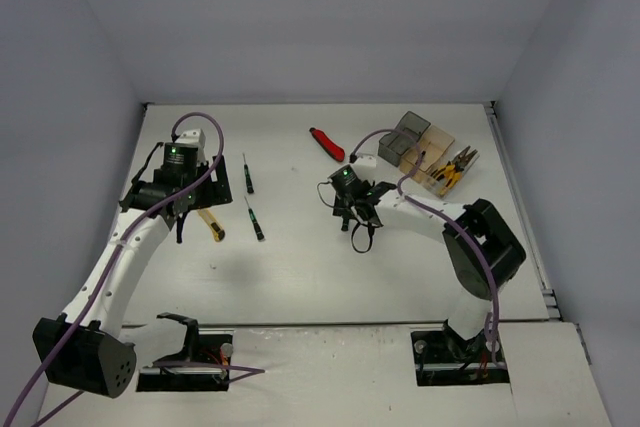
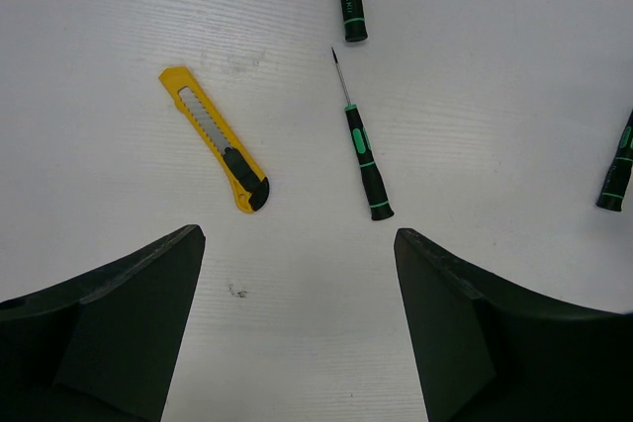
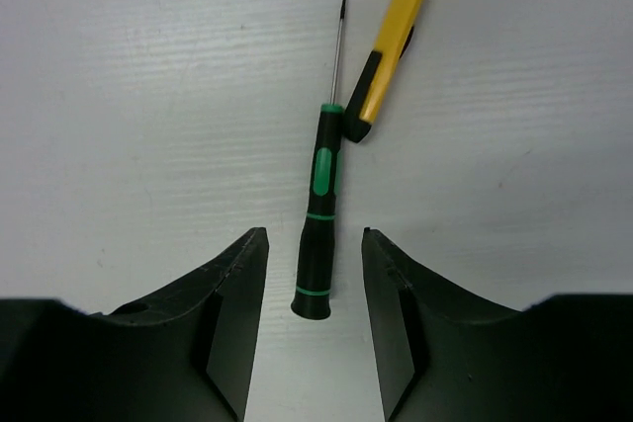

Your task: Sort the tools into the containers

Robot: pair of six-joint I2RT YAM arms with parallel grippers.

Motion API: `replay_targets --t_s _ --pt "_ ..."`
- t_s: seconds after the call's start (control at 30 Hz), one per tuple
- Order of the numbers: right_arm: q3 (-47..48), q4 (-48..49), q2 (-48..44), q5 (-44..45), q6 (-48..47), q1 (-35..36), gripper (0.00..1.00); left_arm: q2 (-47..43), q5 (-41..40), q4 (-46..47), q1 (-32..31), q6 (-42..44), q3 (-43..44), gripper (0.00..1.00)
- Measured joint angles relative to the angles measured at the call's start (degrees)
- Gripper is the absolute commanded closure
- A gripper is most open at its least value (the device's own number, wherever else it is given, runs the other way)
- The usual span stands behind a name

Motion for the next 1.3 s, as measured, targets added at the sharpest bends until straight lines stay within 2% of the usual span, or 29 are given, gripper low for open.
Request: replay_targets --t_s 0.2,0.43,0.8,0.9,1.03,1.17,1.3 --pt "0.4 1.0 6.2 1.2 1.4 3.1 0.68 0.0 0.0 0.0 0.0 0.0 0.0 0.25" --pt "0.9 2.4 7.5 3.7 2.4 4.4 0.99 0.0 0.0 0.0 0.0 0.0 0.0 0.25" --pt "1.6 0.6 4.5 5.5 -0.1 4.4 1.0 0.0 0.0 0.0 0.0 0.0 0.0 0.25" --pt "2.9 0.3 0.2 6.1 -1.2 1.0 1.0 0.0 0.0 0.0 0.0 0.0 0.0 0.25" --pt "6.3 0.6 -4.1 6.4 -2.3 -10.7 1.0 0.0 0.0 0.0 0.0 0.0 0.0 0.25" --pt "10.8 1.2 -3.1 6.8 -2.9 -22.6 1.0 0.0 0.0 0.0 0.0 0.0 0.0 0.25" --pt "15.3 1.9 2.4 5.2 -2.9 -28.5 1.0 0.0 0.0 0.0 0.0 0.0 0.0 0.25"
